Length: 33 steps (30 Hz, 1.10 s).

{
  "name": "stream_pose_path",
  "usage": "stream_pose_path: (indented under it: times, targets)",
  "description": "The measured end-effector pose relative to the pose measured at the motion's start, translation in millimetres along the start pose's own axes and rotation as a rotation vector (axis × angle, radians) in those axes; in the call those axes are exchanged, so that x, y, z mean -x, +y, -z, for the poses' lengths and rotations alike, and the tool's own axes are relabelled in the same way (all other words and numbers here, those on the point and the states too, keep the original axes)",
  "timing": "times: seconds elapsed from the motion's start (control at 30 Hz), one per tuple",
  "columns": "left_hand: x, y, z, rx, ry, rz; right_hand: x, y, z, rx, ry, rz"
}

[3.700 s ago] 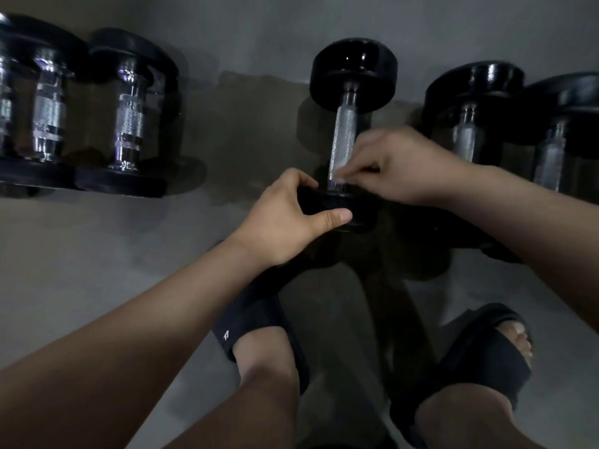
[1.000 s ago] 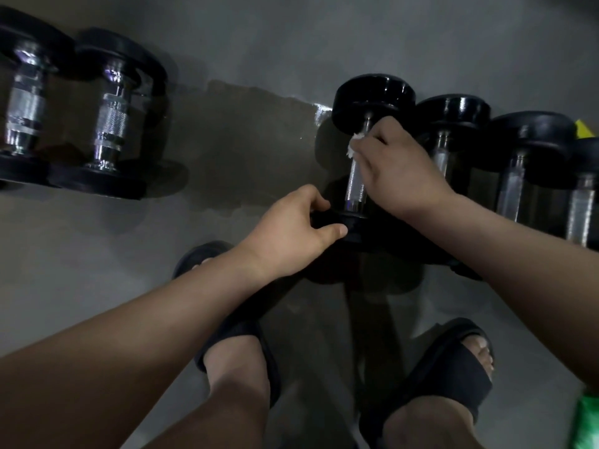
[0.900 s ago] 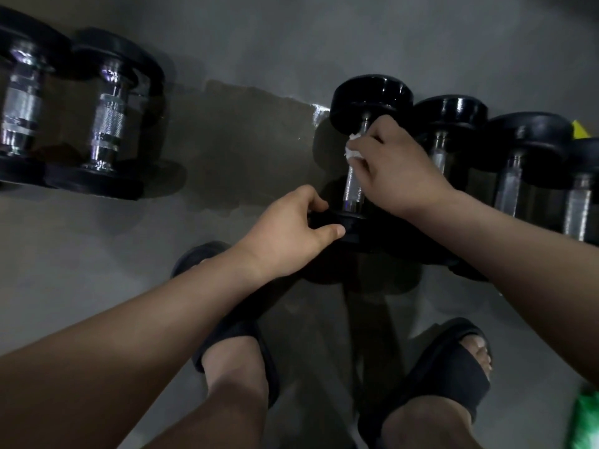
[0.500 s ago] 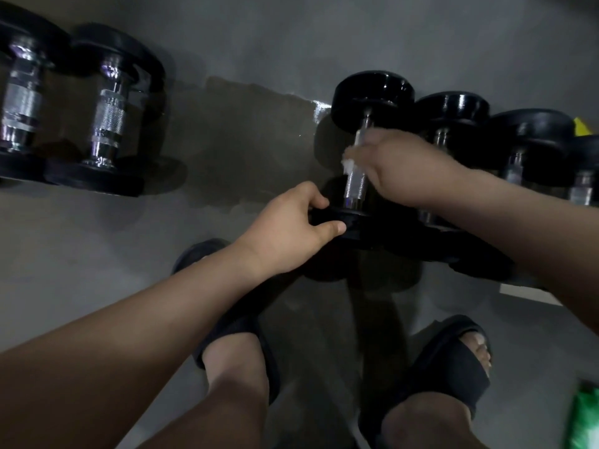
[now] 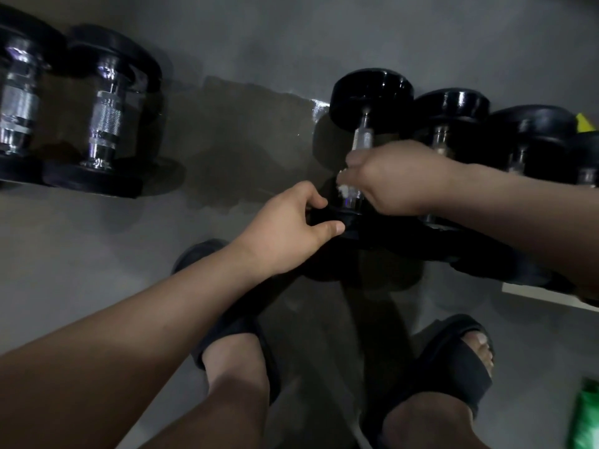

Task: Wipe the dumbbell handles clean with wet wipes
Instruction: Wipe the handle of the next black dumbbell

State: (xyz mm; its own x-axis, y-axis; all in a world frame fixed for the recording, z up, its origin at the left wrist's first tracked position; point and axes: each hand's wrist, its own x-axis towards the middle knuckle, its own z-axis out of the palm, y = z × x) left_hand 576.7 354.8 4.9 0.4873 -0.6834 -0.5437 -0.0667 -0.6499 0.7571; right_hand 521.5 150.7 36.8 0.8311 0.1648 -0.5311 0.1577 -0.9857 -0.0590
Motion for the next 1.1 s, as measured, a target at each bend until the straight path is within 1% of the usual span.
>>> stream_pose_path:
  times: [0.03, 0.07, 0.17, 0.2, 0.23, 0.27, 0.37, 0.43, 0.47, 0.5, 0.53, 0.57, 0.6, 0.63, 0.67, 0.77, 0.83, 0.9, 1.0, 1.03, 1.1]
  targets:
    - [0, 0, 0, 0.003, 0.002, 0.001, -1, 1, 3, 0.029, -0.018, 0.011]
    - [-1, 0, 0, 0.007, 0.004, 0.003, -5, 4, 6, 0.071, 0.0, -0.016]
    - [0, 0, -1, 0.007, 0.0, 0.006, -19, 13, 11, 0.097, 0.067, -0.264]
    - [0, 0, -1, 0.008, 0.0, 0.003, -21, 13, 10, 0.087, 0.074, -0.29]
    - [0, 0, 0, 0.008, 0.0, 0.0, -21, 11, 7, 0.089, 0.068, -0.261]
    - [0, 0, 0, 0.007, 0.001, -0.002, -17, 6, 4, 0.092, 0.044, -0.195]
    - [0, -1, 1, 0.01, 0.001, 0.002, 4, -1, -6, -0.006, -0.016, 0.053]
    - [0, -1, 1, 0.013, 0.001, 0.002, 12, 8, -4, -0.096, 0.019, 0.154]
    - [0, 0, 1, 0.012, 0.0, 0.001, 13, 15, -4, -0.138, 0.048, 0.178]
    - [0, 0, 1, 0.01, -0.001, 0.0, 12, 22, -6, -0.178, 0.111, 0.179]
    - [-1, 0, 2, 0.01, 0.0, -0.002, 12, 28, -8, -0.216, 0.191, 0.141]
    - [-1, 0, 2, 0.009, 0.001, 0.0, 12, 31, -10, -0.255, 0.251, 0.062]
    - [0, -1, 2, 0.008, 0.002, 0.001, 12, 32, -13, -0.299, 0.278, -0.017]
    - [0, -1, 2, 0.008, 0.004, 0.001, 14, 30, -18, -0.34, 0.28, -0.054]
    - [-1, -1, 2, 0.008, 0.006, 0.0, 18, 26, -23, -0.372, 0.263, -0.047]
    - [-1, 0, 2, 0.004, 0.005, 0.004, 29, 14, -33, -0.426, 0.149, 0.092]
    - [-2, 1, 2, 0.001, 0.006, 0.01, 31, 18, -32, -0.432, 0.125, 0.108]
    - [-2, 3, 4, -0.01, 0.006, 0.011, 26, 27, -31, -0.448, 0.157, 0.019]
    - [-1, 5, 6, -0.011, 0.006, 0.01, 23, 32, -39, -0.549, 0.272, -0.227]
    - [-1, 6, 6, -0.013, 0.005, 0.008, 24, 30, -44, -0.588, 0.297, -0.265]
    - [-2, 7, 6, -0.023, 0.005, 0.001, 29, 23, -50, -0.641, 0.271, -0.224]
